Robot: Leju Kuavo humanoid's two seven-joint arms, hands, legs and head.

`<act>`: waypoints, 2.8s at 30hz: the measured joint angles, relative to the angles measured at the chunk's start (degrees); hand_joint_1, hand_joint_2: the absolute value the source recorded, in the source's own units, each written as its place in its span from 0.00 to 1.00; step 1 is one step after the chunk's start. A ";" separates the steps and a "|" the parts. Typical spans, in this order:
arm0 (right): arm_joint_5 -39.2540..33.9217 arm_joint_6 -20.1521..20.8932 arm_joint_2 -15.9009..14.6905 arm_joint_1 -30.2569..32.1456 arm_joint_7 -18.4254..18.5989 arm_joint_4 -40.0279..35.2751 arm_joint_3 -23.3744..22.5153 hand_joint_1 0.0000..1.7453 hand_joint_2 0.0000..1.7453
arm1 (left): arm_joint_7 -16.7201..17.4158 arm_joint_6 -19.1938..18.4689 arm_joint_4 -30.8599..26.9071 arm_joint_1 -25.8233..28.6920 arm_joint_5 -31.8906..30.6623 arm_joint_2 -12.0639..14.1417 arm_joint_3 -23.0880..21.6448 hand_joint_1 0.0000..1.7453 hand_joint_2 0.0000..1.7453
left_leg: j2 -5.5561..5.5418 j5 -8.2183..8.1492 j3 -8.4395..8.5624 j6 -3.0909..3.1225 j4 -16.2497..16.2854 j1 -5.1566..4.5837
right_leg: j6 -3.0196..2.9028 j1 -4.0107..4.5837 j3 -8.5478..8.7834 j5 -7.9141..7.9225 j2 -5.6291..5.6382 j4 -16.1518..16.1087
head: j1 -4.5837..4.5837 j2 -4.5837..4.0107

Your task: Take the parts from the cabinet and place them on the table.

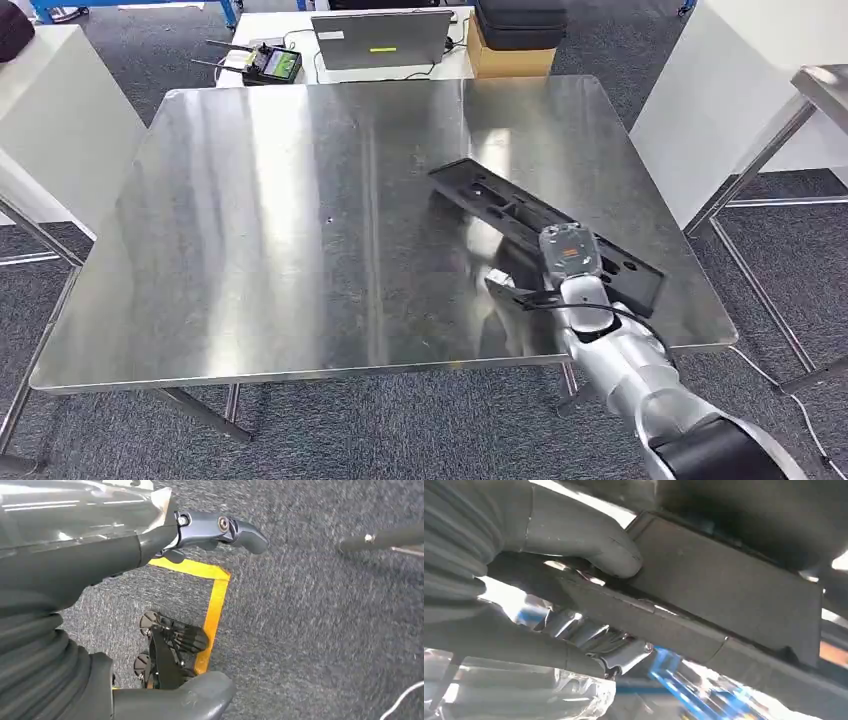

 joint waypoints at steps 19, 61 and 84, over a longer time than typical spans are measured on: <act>-0.09 1.33 1.60 1.70 0.22 -3.12 9.50 0.00 1.00 | 3.30 0.18 0.00 -0.39 -1.75 0.76 -0.83 0.00 0.00 | -0.09 -0.01 0.07 -0.02 -0.01 0.00 | -0.01 0.00 0.08 -0.01 -0.05 -0.01 | 0.00 0.02; -3.06 -2.07 7.78 21.74 -14.95 -45.49 -20.49 0.00 1.00 | 3.74 1.12 0.00 -0.37 -3.17 0.20 1.22 0.00 0.00 | -0.13 -0.08 -0.04 -0.11 -0.01 -0.01 | -0.02 -0.01 -0.02 -0.03 -0.09 -0.01 | 0.02 0.02; -65.04 1.39 11.59 47.74 -44.30 -79.93 -15.03 0.00 0.00 | 4.72 3.74 -0.02 -0.32 -2.82 -0.83 3.93 0.00 0.00 | -0.13 -0.31 -0.02 -0.38 -0.03 0.00 | -0.26 0.00 0.00 -0.21 -0.07 -0.02 | 0.00 0.00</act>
